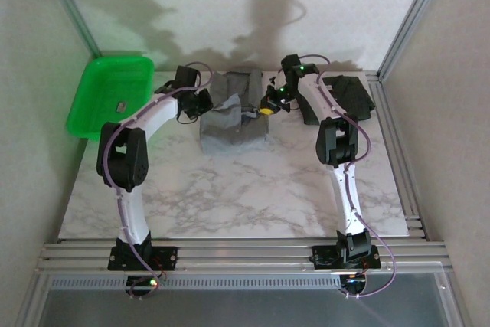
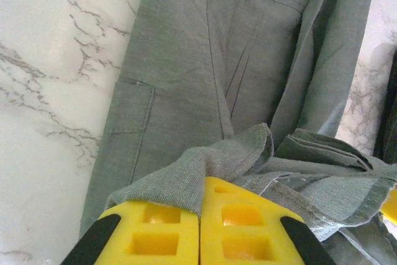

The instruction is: Fold and stack the long sleeve shirts

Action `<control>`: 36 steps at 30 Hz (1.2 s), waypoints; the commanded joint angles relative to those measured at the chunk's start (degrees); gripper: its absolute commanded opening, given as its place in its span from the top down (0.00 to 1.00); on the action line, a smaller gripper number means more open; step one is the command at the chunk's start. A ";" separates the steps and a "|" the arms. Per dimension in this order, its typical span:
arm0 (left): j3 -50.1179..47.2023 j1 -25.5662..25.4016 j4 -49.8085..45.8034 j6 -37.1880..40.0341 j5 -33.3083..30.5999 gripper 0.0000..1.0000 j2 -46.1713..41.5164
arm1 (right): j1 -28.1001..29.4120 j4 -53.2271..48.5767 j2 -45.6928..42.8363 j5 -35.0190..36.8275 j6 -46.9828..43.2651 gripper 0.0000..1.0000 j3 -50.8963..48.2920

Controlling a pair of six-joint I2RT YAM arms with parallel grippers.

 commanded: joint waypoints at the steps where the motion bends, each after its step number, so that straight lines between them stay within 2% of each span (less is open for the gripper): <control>1: 2.27 0.70 1.46 1.13 -1.51 1.00 1.53 | -0.92 1.50 1.22 1.26 0.79 1.00 2.15; 10: 4.81 0.62 1.88 1.48 -0.01 1.00 4.30 | -2.09 2.82 3.29 0.62 2.86 0.99 5.05; 13: 5.84 0.63 2.01 1.50 0.43 1.00 5.57 | -2.07 3.20 4.48 -0.20 3.93 0.94 6.39; 14: 6.13 0.69 2.17 1.32 0.44 0.90 5.80 | -2.09 3.75 4.64 -0.51 4.26 0.87 6.39; 15: 6.61 0.63 2.12 1.01 0.22 0.72 6.02 | -2.09 4.17 4.77 -0.58 4.70 0.77 6.45; 19: 9.98 0.90 0.59 -0.73 -2.79 0.26 5.18 | -2.35 7.42 3.20 -0.46 7.03 0.58 6.59; 21: 14.32 0.98 -1.61 -1.33 -3.98 0.15 4.64 | -2.57 9.24 0.68 0.23 7.57 0.51 6.74; 22: 16.84 1.02 -2.98 -1.42 -4.65 0.12 4.63 | -2.73 9.57 -0.69 0.97 7.45 0.47 6.66; 25: 24.48 0.73 -7.46 -1.42 -6.10 0.11 3.91 | -3.55 9.72 -6.15 2.99 5.20 0.38 3.85; 29: 24.97 -0.99 -8.74 -1.58 -3.74 0.15 0.93 | -4.53 10.31 -15.96 3.71 -1.34 0.34 -7.95; 32: 20.23 -4.13 -8.23 -1.26 0.78 0.42 -1.45 | -4.62 12.34 -24.21 4.21 -4.86 0.33 -22.24; 34: 14.21 -6.15 -4.98 -2.77 4.95 0.59 -3.55 | -5.16 15.42 -29.05 4.66 -2.20 0.34 -32.41; 36: 8.73 -8.56 -1.53 -4.21 8.37 0.71 -5.03 | -6.50 19.68 -32.36 1.61 3.89 0.42 -42.10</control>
